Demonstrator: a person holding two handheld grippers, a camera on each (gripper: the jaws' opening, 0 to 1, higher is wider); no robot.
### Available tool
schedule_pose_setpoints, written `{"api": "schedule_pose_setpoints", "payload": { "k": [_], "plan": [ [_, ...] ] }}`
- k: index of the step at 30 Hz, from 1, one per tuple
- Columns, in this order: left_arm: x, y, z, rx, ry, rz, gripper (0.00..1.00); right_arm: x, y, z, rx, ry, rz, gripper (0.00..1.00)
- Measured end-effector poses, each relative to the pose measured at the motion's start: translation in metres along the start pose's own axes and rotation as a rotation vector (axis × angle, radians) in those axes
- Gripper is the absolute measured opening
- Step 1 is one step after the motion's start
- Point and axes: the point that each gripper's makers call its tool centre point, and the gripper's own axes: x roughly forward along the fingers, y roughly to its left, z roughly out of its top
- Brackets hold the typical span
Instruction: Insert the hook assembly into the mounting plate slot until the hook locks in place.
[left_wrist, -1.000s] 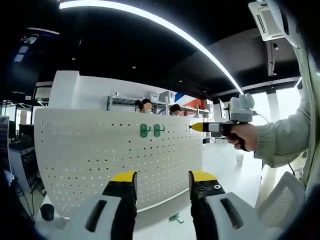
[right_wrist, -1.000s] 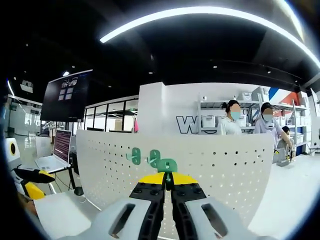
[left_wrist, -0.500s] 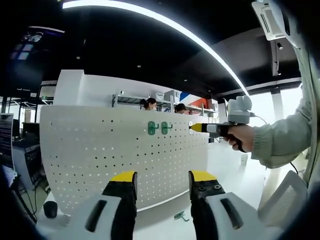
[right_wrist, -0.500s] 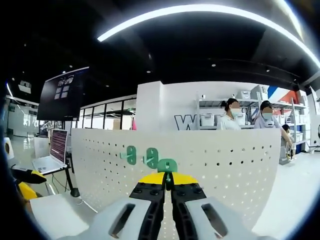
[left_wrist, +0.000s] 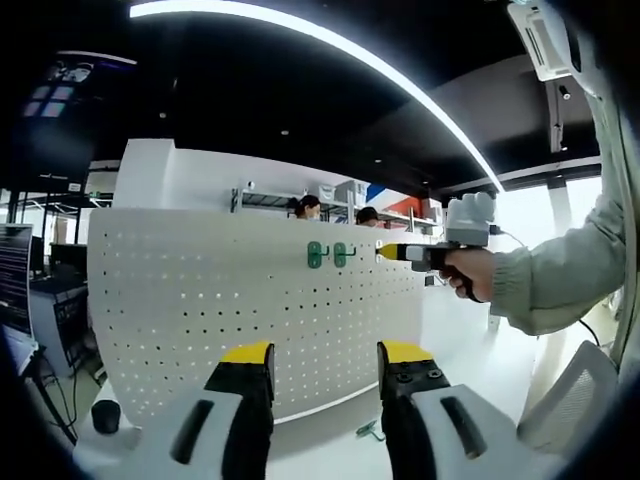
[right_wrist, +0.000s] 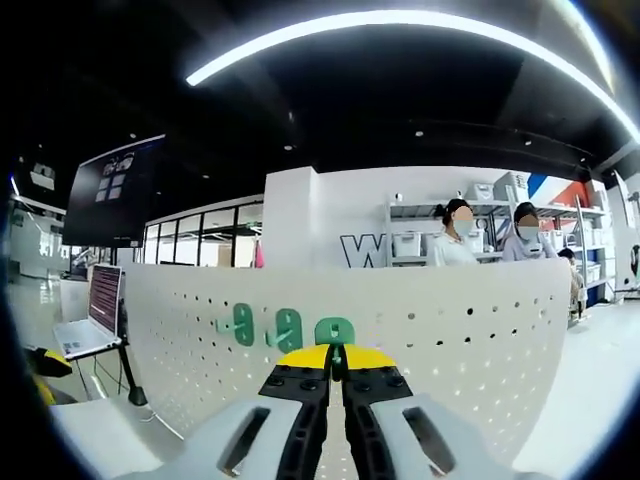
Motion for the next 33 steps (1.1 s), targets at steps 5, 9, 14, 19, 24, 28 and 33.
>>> {"api": "schedule_pose_setpoints", "payload": {
  "k": [5, 9, 14, 19, 24, 28, 33],
  "plan": [
    [-0.001, 0.003, -0.002, -0.001, 0.005, 0.005, 0.43, 0.012, -0.002, 0.003, -0.009, -0.014, -0.017, 0.01],
    [-0.002, 0.006, -0.004, -0.003, 0.009, 0.009, 0.43, 0.020, -0.003, 0.000, -0.025, -0.022, -0.043, 0.01],
    [-0.003, 0.009, -0.004, -0.003, 0.009, 0.012, 0.43, 0.026, 0.000, -0.004, -0.025, -0.024, -0.059, 0.01],
    [-0.004, 0.011, -0.007, -0.009, 0.014, 0.019, 0.43, 0.032, -0.006, -0.006, -0.008, -0.025, -0.084, 0.01],
    [-0.003, 0.011, -0.009, -0.015, 0.018, 0.015, 0.42, 0.037, -0.008, -0.006, 0.000, -0.025, -0.095, 0.01],
    [-0.001, 0.010, -0.010, -0.015, 0.020, 0.011, 0.42, 0.035, -0.006, -0.006, 0.009, -0.026, -0.103, 0.01],
    [0.000, 0.006, -0.008, -0.016, 0.019, 0.003, 0.42, 0.035, -0.008, -0.006, 0.002, -0.026, -0.110, 0.01]
  ]
}}
